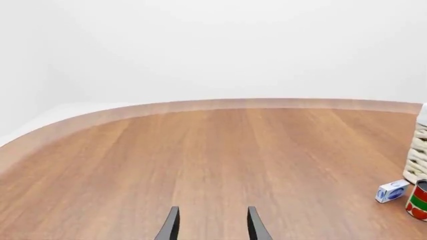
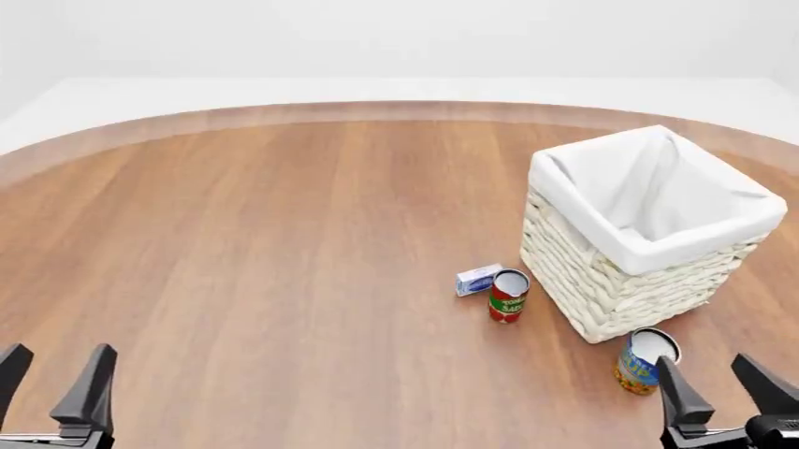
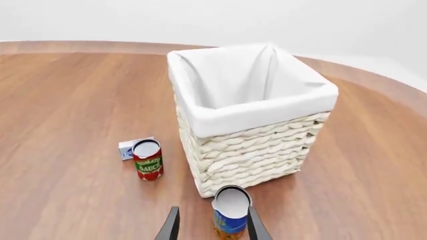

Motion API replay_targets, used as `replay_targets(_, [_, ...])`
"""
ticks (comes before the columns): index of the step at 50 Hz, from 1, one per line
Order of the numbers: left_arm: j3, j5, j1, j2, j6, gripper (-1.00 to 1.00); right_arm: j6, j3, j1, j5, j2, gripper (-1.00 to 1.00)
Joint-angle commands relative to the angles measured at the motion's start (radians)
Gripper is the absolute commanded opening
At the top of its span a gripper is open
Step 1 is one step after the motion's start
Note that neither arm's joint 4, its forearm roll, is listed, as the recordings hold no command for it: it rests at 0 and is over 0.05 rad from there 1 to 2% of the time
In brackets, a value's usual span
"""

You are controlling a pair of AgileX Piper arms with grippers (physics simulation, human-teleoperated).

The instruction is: Pick up the alphabet soup and the cream cheese box, and put them in the basket.

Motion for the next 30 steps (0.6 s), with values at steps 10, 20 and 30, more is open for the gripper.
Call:
replay_targets(10, [0.000,0.000,0.000,0.000,0.000,1.00,-0.004,0.005,-0.009,0.010,0.072,1.00])
replay_targets(20, [0.000,0.000,0.000,0.000,0.000,1.00,0.000,0.005,-0.025,0.036,0.076,1.00])
replay_targets(30, [0.000,0.000,0.000,0.000,0.000,1.00,0.003,0.005,-0.034,-0.019,0.148,1.00])
